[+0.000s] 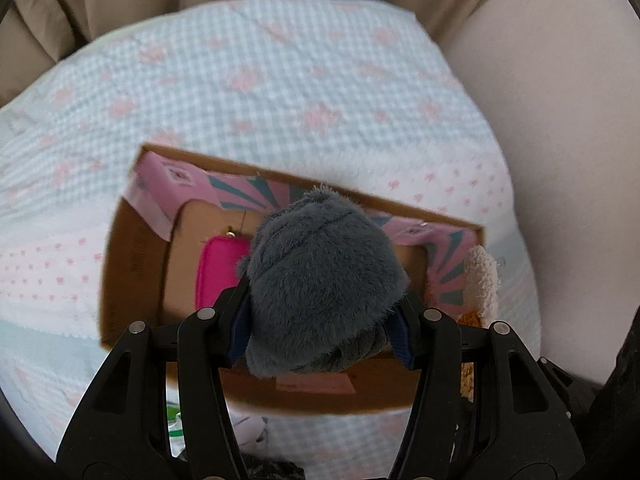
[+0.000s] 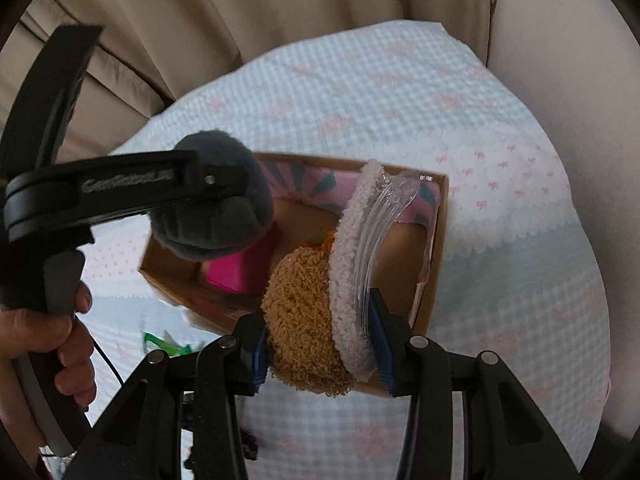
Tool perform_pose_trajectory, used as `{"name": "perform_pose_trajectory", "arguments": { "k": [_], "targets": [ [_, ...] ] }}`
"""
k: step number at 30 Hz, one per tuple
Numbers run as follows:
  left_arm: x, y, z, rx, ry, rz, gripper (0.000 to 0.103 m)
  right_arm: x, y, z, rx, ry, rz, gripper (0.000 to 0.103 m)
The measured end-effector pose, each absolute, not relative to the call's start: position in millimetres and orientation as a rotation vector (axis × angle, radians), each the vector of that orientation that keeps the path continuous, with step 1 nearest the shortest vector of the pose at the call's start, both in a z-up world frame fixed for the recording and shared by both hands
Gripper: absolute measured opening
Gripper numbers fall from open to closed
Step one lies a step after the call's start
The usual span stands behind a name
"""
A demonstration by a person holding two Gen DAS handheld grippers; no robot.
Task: Organize soft objects
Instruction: 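Carry the grey ball and brown plush into the box and open both grippers, then withdraw both tools from the box toward the green wipes and black cloth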
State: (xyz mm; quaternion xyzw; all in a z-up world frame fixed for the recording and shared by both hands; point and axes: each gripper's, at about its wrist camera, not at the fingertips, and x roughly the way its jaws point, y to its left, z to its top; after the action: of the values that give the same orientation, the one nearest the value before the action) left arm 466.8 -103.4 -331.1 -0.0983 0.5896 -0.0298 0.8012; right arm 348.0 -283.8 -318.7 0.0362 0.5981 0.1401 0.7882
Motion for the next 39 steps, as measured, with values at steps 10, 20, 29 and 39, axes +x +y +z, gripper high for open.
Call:
{"name": "perform_pose_trajectory", "arguments": {
  "k": [10, 20, 29, 39],
  "targets": [
    [480.7, -108.7, -351.8, -0.149, 1.286, -0.066, 0.088, 362.6, -281.1, -354.6, 0.034, 1.304, 0.303, 0.04],
    [476.9, -89.6, -346.6, -0.14, 1.281, -0.014, 0.103, 355.7, -274.8, -358.3, -0.041, 1.214, 0.351, 0.103],
    [464.8, -84.3, -323.3, -0.142, 1.253, -0.011, 0.103, 351.0, -280.2, -339.9, -0.004, 1.181, 0.345, 0.103],
    [440.6, -87.9, -258.7, -0.127, 1.156, -0.013, 0.103, 343.4, -282.6, -282.8, -0.019, 1.11, 0.343, 0.103]
  ]
}}
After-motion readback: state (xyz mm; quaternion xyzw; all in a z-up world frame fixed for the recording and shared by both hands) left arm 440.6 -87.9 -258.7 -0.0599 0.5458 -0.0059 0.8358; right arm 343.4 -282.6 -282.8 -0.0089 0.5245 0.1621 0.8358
